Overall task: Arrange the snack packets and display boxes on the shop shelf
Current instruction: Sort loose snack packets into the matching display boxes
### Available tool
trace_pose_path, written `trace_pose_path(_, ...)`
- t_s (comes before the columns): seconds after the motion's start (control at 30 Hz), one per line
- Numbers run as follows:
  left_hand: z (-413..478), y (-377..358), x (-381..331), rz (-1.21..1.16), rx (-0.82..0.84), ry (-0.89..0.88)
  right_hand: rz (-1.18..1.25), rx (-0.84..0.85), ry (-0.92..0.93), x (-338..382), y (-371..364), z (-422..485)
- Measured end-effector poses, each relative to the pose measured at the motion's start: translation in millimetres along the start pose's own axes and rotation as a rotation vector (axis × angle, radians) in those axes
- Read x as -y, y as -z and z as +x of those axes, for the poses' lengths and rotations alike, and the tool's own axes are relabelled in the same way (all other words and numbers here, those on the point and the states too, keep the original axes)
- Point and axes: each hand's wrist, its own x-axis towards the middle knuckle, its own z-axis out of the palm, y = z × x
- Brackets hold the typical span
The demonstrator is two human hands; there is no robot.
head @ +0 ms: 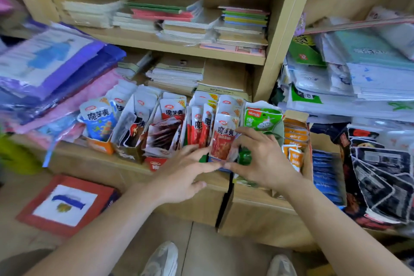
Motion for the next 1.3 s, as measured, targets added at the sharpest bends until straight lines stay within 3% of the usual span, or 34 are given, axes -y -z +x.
trace_pose_path(0.3, 18.6, 18.6, 1.5, -0.128, -0.413, -0.008, 0.134, -0.106, -0.066, -1.7, -1.8, -6.8)
trace_pose_path(0.5, 45.4, 0.6, -15.3, -0.129, -0.241, -0.03, 0.353, -0.183, -0.318, 5.5, 2.3, -5.6)
trace_pose_path(0.67, 58.9, -15.1, -26.8, -0.022, -0.359, -0.001, 0.538, -0.147, -0.379, 3.5, 5.1, 0.2)
trace_pose_path(0.87, 58.1, -17.9, -21.7, -0.148, -0.444, -0.038, 0.595, -0.067, -0.363, -6.1, 10.2, 1.4)
trace_pose_path(1.03, 48.9, -7.3, -11.2, -0.464, -0.684, 0.195, 0.375, -0.05, -0.294, -13.3, 6.0, 3.7)
trace_pose_path(1.13, 40.6, -5.3, -4.5, -0.693, -0.701, 0.314, 0.219, -0.07, -0.201, -14.6, 3.5, 9.8)
trace_pose_path(1.3, 27.7, 8.9, -5.6, -1.008, -0.734, 0.364, -0.06, -0.084, -0.047, -9.9, -0.4, 22.2)
